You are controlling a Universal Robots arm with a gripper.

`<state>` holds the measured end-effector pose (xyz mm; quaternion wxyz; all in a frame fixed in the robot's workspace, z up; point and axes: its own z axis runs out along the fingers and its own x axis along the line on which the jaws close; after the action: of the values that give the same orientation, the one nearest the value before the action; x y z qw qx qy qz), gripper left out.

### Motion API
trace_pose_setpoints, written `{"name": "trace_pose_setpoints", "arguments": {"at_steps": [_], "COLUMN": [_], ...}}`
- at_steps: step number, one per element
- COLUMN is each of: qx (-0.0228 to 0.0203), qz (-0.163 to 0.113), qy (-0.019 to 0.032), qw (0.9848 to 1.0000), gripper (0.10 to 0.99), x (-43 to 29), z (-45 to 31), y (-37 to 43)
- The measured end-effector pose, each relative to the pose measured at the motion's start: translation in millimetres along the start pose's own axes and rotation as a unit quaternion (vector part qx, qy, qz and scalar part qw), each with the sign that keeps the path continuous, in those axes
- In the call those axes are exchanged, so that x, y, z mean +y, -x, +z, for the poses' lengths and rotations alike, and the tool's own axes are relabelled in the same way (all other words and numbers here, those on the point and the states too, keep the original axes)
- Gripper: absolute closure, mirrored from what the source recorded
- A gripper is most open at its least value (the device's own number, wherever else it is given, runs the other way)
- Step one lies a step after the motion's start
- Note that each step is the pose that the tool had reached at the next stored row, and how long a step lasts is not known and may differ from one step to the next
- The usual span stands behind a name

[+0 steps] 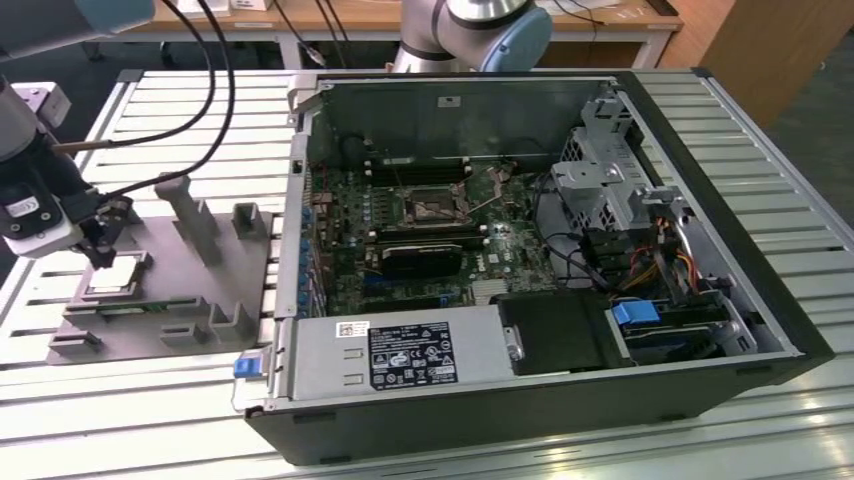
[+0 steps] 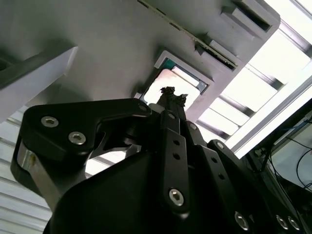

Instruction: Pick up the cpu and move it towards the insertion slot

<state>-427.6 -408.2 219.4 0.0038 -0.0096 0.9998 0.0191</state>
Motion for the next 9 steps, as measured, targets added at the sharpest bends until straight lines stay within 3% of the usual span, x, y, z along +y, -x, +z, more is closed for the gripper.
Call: {"name": "trace_pose_setpoints", "arguments": {"at_steps": [9], "qx": [-0.0021], "qz": [0.000], "qy": [-0.0001], "qw": [1.0000], "gripper": [0.984], "x": [-0.4], "z": [13.9], "y": [-6.2]}}
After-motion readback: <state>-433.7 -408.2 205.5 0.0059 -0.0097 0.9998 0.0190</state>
